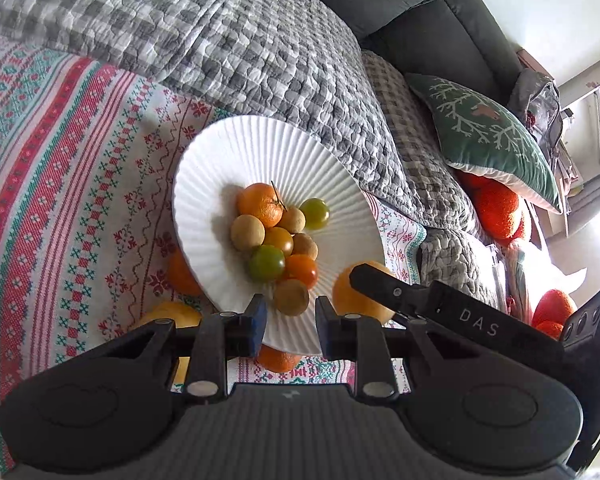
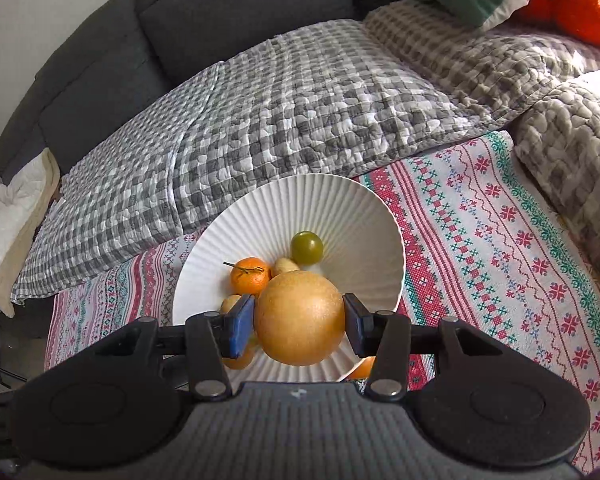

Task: Organize fruits
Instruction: 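Carry both fruits over the white plate and open both grippers, then grasp a large pale yellow fruit with the left gripper while the right grasps an orange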

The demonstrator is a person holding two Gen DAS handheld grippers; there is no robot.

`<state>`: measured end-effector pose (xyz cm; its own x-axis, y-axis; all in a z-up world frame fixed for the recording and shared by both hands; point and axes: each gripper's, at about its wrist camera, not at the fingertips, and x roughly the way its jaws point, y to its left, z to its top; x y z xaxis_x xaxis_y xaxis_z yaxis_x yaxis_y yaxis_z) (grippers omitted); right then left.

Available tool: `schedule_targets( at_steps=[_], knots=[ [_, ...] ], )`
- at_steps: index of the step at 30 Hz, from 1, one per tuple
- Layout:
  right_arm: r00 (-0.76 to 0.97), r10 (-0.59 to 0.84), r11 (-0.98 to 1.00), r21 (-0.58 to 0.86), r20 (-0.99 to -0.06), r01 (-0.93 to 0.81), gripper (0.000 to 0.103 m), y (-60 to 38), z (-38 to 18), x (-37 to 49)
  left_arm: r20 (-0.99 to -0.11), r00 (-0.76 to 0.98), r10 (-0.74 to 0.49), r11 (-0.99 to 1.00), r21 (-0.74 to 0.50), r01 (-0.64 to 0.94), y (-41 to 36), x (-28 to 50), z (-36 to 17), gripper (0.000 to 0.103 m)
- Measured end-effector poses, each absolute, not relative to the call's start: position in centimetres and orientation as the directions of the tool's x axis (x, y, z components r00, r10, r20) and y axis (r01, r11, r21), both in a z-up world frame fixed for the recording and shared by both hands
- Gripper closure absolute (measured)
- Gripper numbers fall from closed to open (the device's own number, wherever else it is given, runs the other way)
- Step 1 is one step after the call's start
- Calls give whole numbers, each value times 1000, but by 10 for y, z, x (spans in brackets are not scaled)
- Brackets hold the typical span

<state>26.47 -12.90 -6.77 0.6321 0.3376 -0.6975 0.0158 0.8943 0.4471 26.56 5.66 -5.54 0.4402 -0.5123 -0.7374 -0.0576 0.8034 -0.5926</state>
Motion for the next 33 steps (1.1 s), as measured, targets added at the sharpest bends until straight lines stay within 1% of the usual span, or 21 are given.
schedule_targets(
  at_steps=[2, 3, 5, 7, 8, 9, 10, 11, 12, 15, 18, 20, 22, 24, 25, 26, 28, 30, 33],
  knots=[
    [619, 377, 874, 486, -689, 9, 60, -132, -75, 266, -740, 428, -519, 796, -600, -72, 55, 268, -62, 84],
    [620, 382, 870, 493, -685, 10, 58, -134, -75, 265, -750, 430, -503, 806, -586, -79, 55, 267, -63, 84],
    [637, 390, 868, 497, -666, -12, 56, -137, -69, 259, -743, 443, -502, 806, -588, -73, 59, 263, -60, 83],
    [663, 395, 868, 495, -636, -43, 49, -140, -60, 252, -738, 468, -486, 813, -579, -69, 65, 258, -52, 73],
    [686, 393, 867, 495, -612, -56, 46, -143, -53, 245, -746, 488, -453, 833, -550, -67, 68, 254, -46, 63],
    [699, 392, 867, 493, -598, -64, 41, -146, -50, 240, -758, 512, -405, 861, -504, -66, 70, 250, -39, 53],
    [715, 390, 871, 485, -581, -80, 37, -149, -45, 232, -765, 527, -371, 882, -468, -59, 72, 246, -35, 50],
    [725, 386, 878, 469, -570, -99, 36, -151, -41, 225, -768, 547, -333, 905, -424, -44, 76, 239, -29, 45],
    [730, 385, 884, 453, -565, -116, 35, -153, -40, 219, -766, 559, -316, 915, -401, -32, 78, 234, -27, 41],
    [743, 382, 909, 368, -549, -195, 34, -151, -40, 198, -758, 583, -293, 940, -341, 29, 82, 216, -27, 32],
    [730, 383, 920, 301, -566, -250, 34, -144, -49, 186, -777, 555, -297, 949, -306, 79, 75, 212, -39, 32],
    [700, 403, 914, 293, -589, -279, 35, -139, -57, 186, -798, 531, -286, 955, -282, 91, 68, 214, -50, 32],
    [666, 408, 912, 307, -624, -271, 40, -136, -64, 187, -813, 506, -287, 957, -269, 110, 61, 215, -62, 35],
    [647, 421, 906, 331, -636, -264, 41, -137, -70, 186, -829, 479, -287, 958, -260, 124, 55, 218, -72, 44],
    [643, 427, 903, 339, -635, -264, 41, -139, -72, 185, -841, 466, -273, 962, -243, 125, 51, 220, -78, 47],
    [643, 429, 901, 346, -635, -261, 41, -141, -73, 183, -841, 480, -252, 968, -213, 135, 46, 219, -80, 47],
    [647, 425, 902, 352, -633, -248, 41, -145, -75, 181, -831, 512, -217, 975, -159, 154, 39, 218, -79, 53],
    [647, 422, 903, 359, -635, -237, 40, -149, -77, 182, -832, 521, -188, 981, -137, 135, 36, 222, -79, 66],
    [650, 403, 911, 353, -644, -215, 41, -150, -82, 185, -818, 528, -227, 974, -195, 116, 42, 225, -78, 67]
  ],
)
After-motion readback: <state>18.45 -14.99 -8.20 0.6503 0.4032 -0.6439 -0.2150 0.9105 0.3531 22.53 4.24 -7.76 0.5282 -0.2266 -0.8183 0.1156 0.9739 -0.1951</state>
